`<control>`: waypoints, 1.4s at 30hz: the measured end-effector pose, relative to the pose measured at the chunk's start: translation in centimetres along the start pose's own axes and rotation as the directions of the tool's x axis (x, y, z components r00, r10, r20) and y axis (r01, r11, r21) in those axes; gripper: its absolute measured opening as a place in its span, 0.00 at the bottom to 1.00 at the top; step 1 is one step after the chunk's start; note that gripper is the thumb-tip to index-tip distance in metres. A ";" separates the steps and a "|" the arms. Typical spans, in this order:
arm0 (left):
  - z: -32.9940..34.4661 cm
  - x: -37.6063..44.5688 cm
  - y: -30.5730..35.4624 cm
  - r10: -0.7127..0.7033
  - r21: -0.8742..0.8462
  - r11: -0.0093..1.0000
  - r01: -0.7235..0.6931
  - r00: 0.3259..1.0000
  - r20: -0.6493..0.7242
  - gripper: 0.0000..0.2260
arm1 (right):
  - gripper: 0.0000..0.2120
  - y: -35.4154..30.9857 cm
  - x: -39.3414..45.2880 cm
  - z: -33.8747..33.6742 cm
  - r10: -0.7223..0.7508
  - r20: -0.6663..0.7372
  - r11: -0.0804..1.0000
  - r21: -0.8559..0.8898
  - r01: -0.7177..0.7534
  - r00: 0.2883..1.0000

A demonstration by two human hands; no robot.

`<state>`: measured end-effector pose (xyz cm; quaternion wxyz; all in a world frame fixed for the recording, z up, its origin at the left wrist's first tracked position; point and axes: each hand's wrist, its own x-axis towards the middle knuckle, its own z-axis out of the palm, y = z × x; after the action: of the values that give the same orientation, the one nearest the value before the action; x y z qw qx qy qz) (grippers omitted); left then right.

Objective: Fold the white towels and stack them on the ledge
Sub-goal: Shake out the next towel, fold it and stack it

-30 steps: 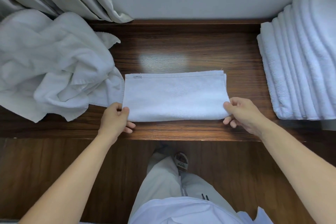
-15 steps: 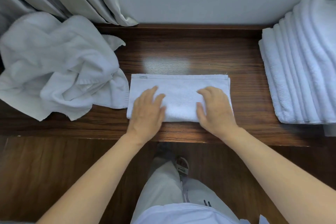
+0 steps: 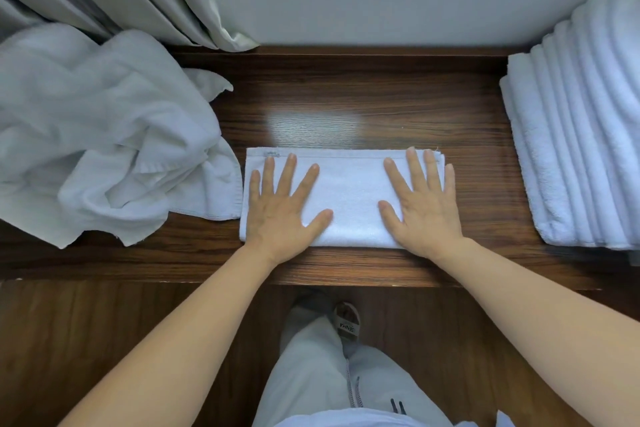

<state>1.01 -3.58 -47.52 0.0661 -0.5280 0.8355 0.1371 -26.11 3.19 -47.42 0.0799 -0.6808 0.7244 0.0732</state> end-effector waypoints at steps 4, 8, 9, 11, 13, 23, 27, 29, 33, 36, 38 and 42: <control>-0.8 0.1 -2.5 -0.008 0.003 1.000 0.008 0.999 0.044 0.36 | 0.36 -0.4 0.0 -0.5 0.000 0.034 0.999 -0.036 0.001 0.999; -1.0 -0.1 0.2 0.046 0.004 0.999 -0.046 0.999 -0.006 0.39 | 0.39 -2.5 0.7 -1.5 -0.041 -0.023 0.999 -0.008 0.041 0.999; -0.7 0.0 1.5 0.094 -0.014 0.995 -0.095 0.995 -0.020 0.39 | 0.39 -3.4 0.9 -1.5 -0.084 -0.043 0.996 0.024 0.085 0.996; 0.2 0.0 3.6 0.160 0.004 0.987 -0.160 0.987 -0.017 0.37 | 0.39 -4.8 0.9 -0.9 -0.164 -0.048 0.984 0.059 0.167 0.985; 0.9 0.2 4.1 0.150 0.060 0.987 -0.150 0.989 0.002 0.36 | 0.37 -4.8 0.8 0.0 -0.175 -0.035 0.983 0.052 0.177 0.984; -1.6 0.8 -2.5 0.080 0.045 0.995 -0.086 0.991 0.109 0.47 | 0.36 -1.3 0.9 0.1 -0.003 0.020 0.999 0.041 0.002 1.000; -3.8 2.5 -4.1 0.140 0.114 0.981 -0.154 0.983 0.117 0.43 | 0.34 0.8 2.3 -2.4 -0.036 0.067 0.999 -0.003 0.036 0.997; -5.6 3.9 -4.8 0.103 0.101 0.989 -0.112 0.991 0.082 0.36 | 0.30 1.9 3.5 -4.4 -0.048 0.059 0.997 -0.057 0.051 0.997; -8.5 7.4 -6.0 0.070 0.102 0.991 -0.089 0.981 0.183 0.24 | 0.21 4.2 6.7 -7.8 0.045 0.281 0.972 0.210 -0.107 0.959; -9.8 9.2 -5.7 -0.009 0.004 1.000 0.008 0.942 0.335 0.24 | 0.17 4.9 8.3 -9.0 0.035 0.448 0.956 0.246 -0.161 0.893; -10.6 9.5 -5.4 0.000 -0.004 1.000 0.002 0.920 0.393 0.21 | 0.17 5.0 8.6 -9.5 0.034 0.505 0.966 0.204 -0.157 0.862; -13.8 7.8 -5.5 0.070 -0.067 0.997 -0.046 0.908 0.414 0.12 | 0.14 5.4 6.9 -12.5 -0.068 0.470 0.974 0.222 -0.043 0.880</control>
<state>3.09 -16.72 -37.21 0.2234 -0.4634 0.8134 0.2716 -32.09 -5.90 -36.72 0.3320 -0.6332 0.6818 0.1545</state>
